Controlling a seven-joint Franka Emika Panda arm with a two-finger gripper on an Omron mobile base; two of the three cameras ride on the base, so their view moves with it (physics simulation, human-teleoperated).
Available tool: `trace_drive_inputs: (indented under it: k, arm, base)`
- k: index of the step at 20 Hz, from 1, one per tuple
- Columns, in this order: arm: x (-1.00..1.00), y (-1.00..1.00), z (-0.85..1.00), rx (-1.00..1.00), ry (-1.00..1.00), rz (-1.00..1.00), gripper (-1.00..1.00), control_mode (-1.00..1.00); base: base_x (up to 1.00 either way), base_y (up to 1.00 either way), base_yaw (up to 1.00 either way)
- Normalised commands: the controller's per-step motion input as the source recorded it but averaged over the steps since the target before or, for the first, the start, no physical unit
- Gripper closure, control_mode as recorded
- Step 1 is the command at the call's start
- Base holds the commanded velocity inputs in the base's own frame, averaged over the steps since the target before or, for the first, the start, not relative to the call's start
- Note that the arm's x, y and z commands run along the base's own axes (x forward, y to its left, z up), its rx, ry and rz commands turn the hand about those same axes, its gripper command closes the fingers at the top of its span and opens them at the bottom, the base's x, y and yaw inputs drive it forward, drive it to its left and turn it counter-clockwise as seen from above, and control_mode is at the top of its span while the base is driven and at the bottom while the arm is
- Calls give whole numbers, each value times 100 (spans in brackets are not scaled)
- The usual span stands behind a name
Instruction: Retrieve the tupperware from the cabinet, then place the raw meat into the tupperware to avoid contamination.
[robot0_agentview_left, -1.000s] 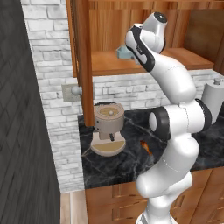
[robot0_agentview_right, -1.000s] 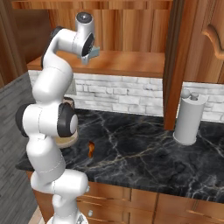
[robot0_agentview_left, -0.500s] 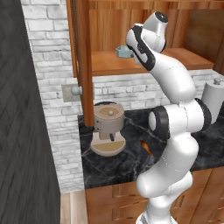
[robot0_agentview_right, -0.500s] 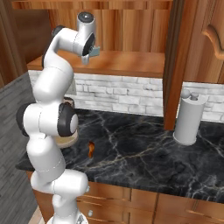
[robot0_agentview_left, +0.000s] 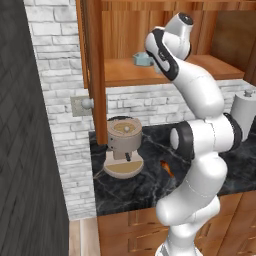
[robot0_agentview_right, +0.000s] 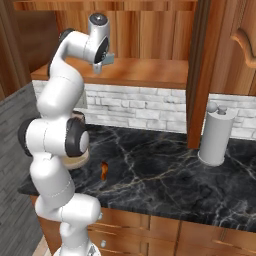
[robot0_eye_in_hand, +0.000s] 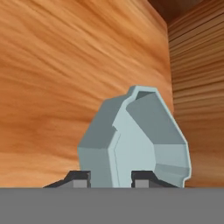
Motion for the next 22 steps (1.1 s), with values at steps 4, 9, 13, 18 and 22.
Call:
trace_drive_inputs:
  k: [4,9,13,18,22]
  arm:
    - [-45,1,0,0,0,-8,100,-100]
    - [-74,6,0,0,0,-8,100,-100]
    - [-76,1,0,0,0,-6,100,-100]
    - [-69,0,0,0,0,-5,100,-100]
    - [-82,0,0,0,-3,-4,100,-100]
  base:
    - [0,0,0]
    - [0,0,0]
    - [0,0,0]
    - [0,0,0]
    - [0,0,0]
